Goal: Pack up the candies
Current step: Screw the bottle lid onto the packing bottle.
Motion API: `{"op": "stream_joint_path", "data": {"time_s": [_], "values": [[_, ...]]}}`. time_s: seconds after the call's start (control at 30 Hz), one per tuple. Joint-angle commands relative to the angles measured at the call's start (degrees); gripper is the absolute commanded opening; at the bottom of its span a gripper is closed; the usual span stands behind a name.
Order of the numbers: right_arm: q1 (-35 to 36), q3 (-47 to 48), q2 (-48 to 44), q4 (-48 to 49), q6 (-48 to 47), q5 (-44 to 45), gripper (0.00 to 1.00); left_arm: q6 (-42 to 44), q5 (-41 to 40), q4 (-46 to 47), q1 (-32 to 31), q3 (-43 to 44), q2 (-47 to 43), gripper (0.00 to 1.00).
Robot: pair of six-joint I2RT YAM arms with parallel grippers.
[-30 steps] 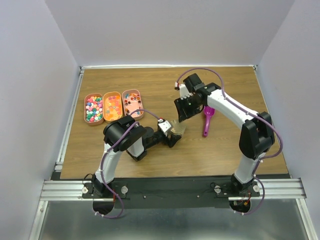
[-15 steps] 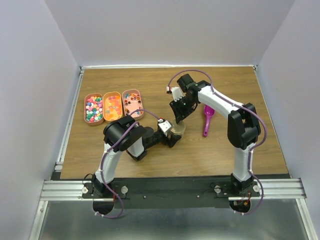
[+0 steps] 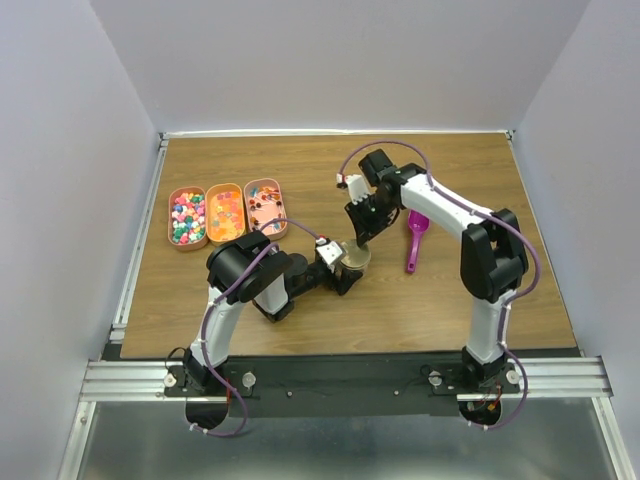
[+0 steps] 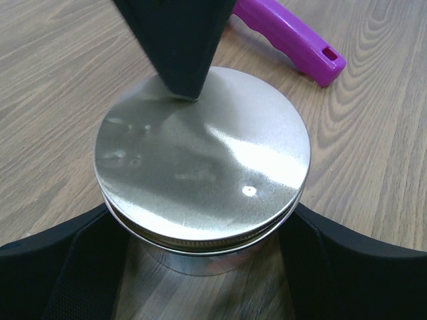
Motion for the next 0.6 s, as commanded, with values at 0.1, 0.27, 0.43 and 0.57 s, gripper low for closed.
{"op": "stream_joint_path", "data": {"time_s": [0.1,0.27,0.43,0.57], "values": [[2.1,-12.8,-5.0,1.6,10.1,-0.1,0.27,-3.1,-0.9,25.9,0.1,-1.4,3.3,0.73],[4.1,-17.5,-8.6,7.8,20.2,1.5,0.23,-3.2,-1.1,25.7,0.2,-1.4,3.2,0.73],[6.1,-20.3,-11.2,11.0,24.9,3.1,0.22,-3.6,-1.4,25.7,0.2,-1.4,3.1,0.73],[6.2,-22.4,-13.9,11.1,26.2,5.8,0.22,-3.3,-1.7,25.8,0.2,-1.6,3.1,0.73]]}}
